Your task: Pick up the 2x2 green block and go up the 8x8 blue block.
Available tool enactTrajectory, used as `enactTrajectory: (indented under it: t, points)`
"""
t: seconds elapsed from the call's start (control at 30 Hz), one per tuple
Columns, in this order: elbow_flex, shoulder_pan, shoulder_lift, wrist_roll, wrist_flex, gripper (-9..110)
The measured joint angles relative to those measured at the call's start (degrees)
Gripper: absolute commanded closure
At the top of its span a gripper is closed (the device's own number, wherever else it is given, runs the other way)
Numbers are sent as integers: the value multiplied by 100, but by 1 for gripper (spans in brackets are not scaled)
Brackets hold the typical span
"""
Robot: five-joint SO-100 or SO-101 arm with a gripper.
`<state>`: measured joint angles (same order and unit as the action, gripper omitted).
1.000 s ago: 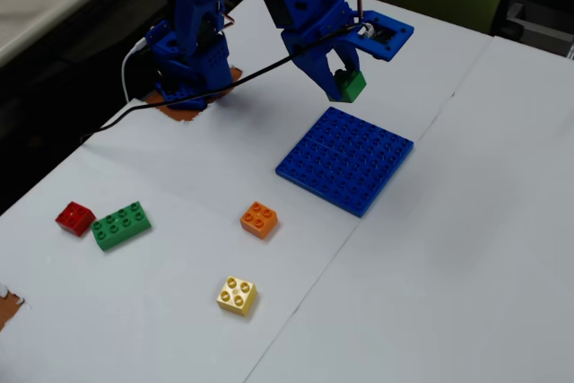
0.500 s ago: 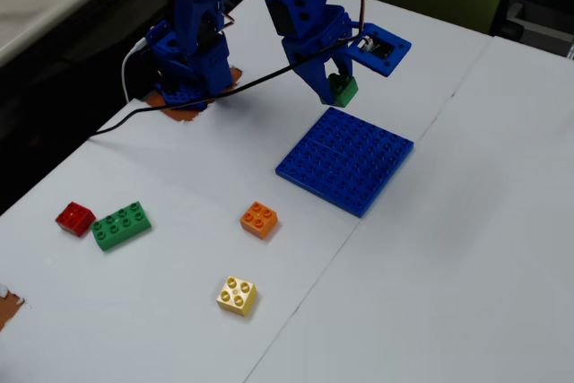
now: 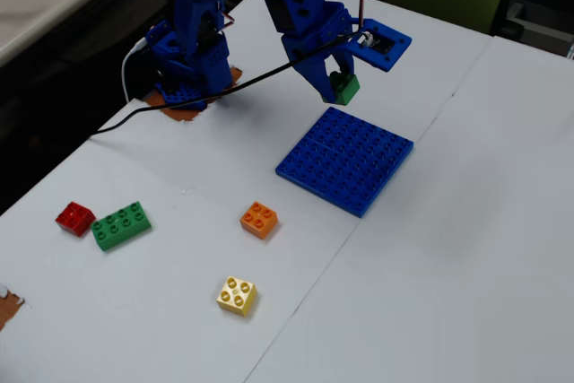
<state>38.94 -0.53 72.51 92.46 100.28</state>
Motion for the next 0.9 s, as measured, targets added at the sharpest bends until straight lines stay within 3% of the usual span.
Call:
enactTrajectory:
  t: [0.9]
  points:
    - [-255, -26, -237, -88, 0, 101]
